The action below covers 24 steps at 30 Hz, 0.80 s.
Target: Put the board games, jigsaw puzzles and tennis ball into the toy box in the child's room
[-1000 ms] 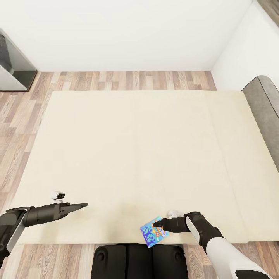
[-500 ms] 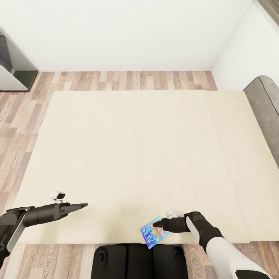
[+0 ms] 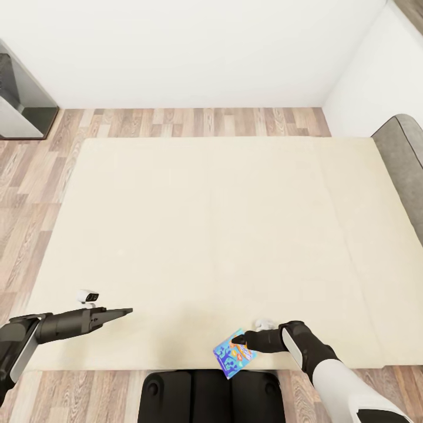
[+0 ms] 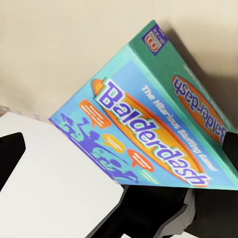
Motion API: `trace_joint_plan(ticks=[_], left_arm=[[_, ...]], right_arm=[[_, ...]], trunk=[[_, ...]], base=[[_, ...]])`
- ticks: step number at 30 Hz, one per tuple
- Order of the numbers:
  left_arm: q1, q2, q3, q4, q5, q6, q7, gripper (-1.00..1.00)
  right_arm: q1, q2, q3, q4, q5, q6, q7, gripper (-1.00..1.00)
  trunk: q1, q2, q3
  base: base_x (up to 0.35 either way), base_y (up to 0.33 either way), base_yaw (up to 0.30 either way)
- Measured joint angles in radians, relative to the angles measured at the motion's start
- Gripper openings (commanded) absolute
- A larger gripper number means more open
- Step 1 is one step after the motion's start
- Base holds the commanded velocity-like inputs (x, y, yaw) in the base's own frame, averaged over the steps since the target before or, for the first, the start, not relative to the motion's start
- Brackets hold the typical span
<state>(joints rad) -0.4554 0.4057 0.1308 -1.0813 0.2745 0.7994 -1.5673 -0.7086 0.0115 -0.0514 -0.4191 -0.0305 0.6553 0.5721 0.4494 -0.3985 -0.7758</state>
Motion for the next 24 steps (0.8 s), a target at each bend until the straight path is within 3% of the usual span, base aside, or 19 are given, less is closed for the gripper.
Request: trace_joint_plan(ticks=[24], left_arm=[[0.0,0.003,0.001,0.0,-0.001,0.0,0.0,1.0]], right_arm=[[0.0,-0.007,-0.003,-0.01,-0.002,0.002,0.016,1.0]], trunk=[[0.0,0.0,0.0]], base=[[0.0,0.01,0.0]])
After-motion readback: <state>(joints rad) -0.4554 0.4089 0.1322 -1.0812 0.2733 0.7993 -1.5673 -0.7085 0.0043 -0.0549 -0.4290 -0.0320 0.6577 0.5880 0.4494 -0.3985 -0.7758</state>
